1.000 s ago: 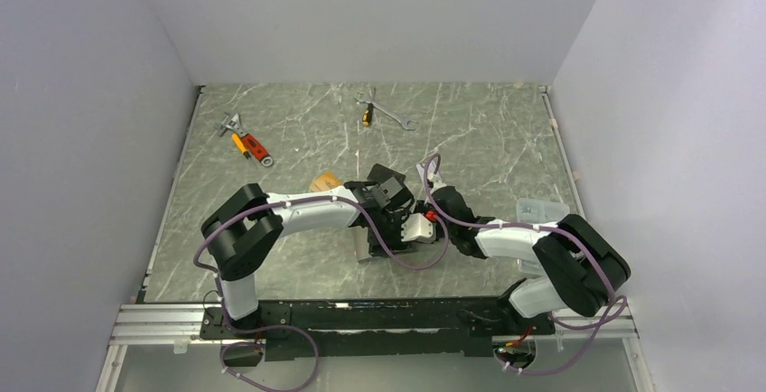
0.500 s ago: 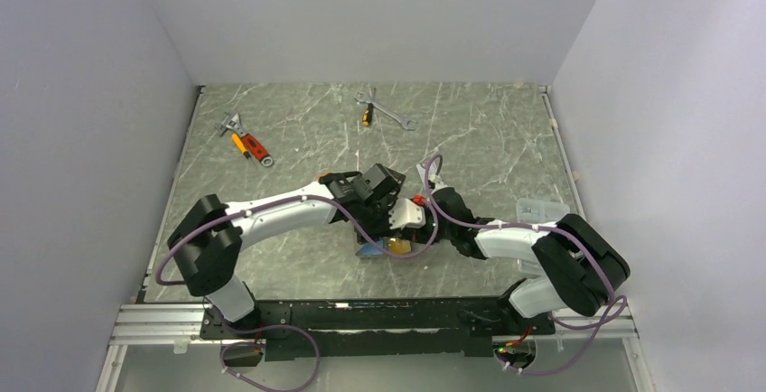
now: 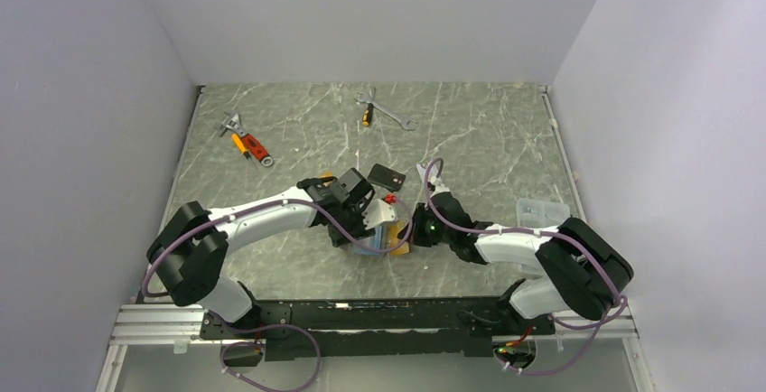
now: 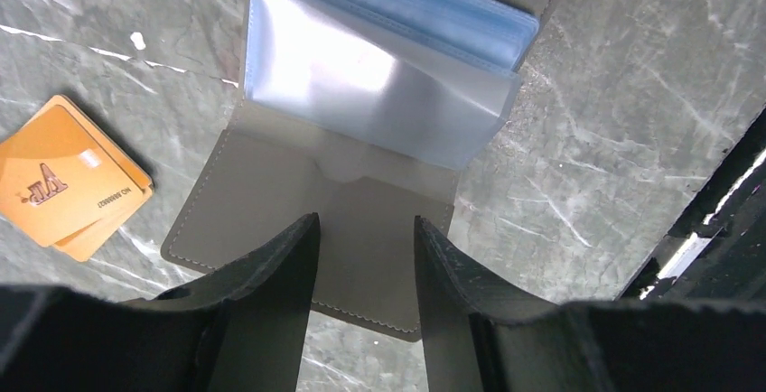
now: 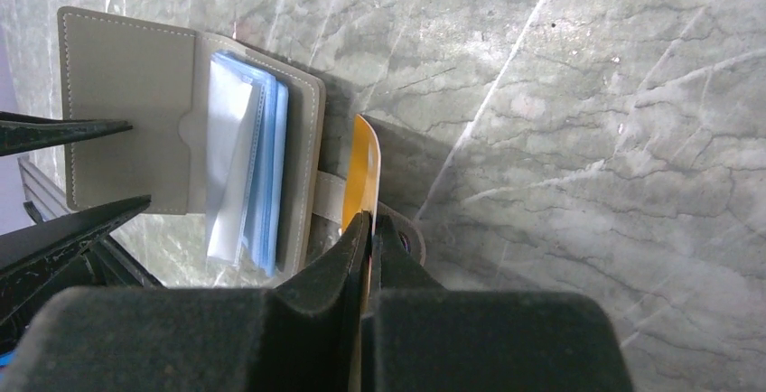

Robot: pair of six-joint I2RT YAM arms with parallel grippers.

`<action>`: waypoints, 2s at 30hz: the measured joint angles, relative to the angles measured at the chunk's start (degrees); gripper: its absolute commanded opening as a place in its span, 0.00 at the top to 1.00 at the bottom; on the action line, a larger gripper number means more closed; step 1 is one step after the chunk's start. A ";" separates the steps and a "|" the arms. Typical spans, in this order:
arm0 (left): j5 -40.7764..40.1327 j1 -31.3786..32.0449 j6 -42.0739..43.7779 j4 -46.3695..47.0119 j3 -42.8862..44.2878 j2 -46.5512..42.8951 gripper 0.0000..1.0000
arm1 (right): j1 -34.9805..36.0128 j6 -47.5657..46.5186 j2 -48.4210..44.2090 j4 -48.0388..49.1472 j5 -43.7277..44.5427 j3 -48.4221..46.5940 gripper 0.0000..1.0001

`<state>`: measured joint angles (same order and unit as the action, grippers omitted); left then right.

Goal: Put the credit cards into the card holder
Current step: Open the card holder at the center of the board.

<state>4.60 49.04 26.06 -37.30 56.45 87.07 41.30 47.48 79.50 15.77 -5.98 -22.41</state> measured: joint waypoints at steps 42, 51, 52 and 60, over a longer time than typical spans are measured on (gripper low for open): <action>17.31 2.84 2.27 9.64 4.00 5.90 0.54 | 10.88 11.78 -13.46 -7.76 12.61 6.27 1.00; 11.87 3.67 4.79 12.07 0.70 7.02 0.55 | 11.04 12.33 -13.27 -7.76 12.96 6.29 1.00; 11.39 4.07 4.87 12.46 0.09 6.84 0.55 | 11.04 12.39 -13.11 -7.72 13.00 6.29 1.00; 6.88 8.44 6.21 14.47 -3.93 2.78 0.56 | 11.04 13.09 -12.70 -7.50 13.18 6.29 1.00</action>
<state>11.49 57.47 32.27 -22.83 52.51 89.84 52.34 60.58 66.81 8.27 7.20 -16.12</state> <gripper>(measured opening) 0.456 0.008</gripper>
